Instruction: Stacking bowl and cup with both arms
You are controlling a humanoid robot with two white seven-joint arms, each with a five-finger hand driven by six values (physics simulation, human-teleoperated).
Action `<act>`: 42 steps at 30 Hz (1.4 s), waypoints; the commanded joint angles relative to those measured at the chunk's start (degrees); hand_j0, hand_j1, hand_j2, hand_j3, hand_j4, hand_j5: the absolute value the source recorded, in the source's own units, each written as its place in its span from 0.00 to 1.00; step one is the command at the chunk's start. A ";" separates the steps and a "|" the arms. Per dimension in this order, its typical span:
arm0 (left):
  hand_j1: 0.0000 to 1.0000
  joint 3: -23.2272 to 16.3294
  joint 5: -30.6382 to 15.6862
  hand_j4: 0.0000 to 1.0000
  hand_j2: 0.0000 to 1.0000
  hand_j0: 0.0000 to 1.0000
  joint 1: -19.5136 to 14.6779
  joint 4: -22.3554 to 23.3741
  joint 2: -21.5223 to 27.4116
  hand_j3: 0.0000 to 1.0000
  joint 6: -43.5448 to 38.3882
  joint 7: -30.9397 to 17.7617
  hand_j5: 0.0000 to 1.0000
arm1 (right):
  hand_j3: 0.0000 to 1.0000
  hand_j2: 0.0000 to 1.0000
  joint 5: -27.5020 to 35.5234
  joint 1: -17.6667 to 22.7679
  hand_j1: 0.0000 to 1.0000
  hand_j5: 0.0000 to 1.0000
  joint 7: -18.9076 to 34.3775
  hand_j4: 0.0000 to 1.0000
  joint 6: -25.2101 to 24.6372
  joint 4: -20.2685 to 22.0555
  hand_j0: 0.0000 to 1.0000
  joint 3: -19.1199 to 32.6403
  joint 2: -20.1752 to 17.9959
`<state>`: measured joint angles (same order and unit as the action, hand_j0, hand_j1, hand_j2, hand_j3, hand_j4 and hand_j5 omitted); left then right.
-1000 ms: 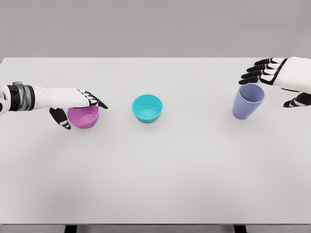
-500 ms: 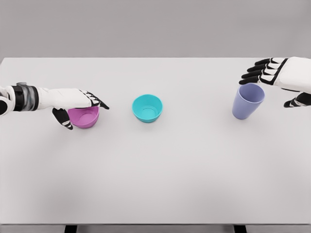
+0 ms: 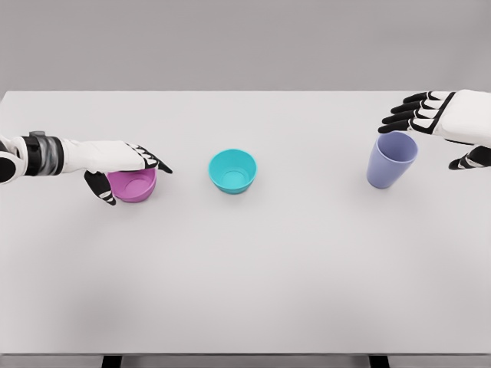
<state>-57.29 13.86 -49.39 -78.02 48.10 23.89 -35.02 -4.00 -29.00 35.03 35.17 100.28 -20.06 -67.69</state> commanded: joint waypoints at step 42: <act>0.76 0.60 0.21 0.76 0.76 0.76 -5.36 -9.16 -0.90 0.76 0.28 0.02 0.76 | 1.00 1.00 4.62 -1.23 1.00 1.00 -0.03 1.00 -0.17 0.27 1.00 0.81 -4.55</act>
<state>-56.71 14.10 -54.84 -87.03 47.73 24.29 -35.02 0.01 -30.23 35.03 35.16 100.53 -19.26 -71.99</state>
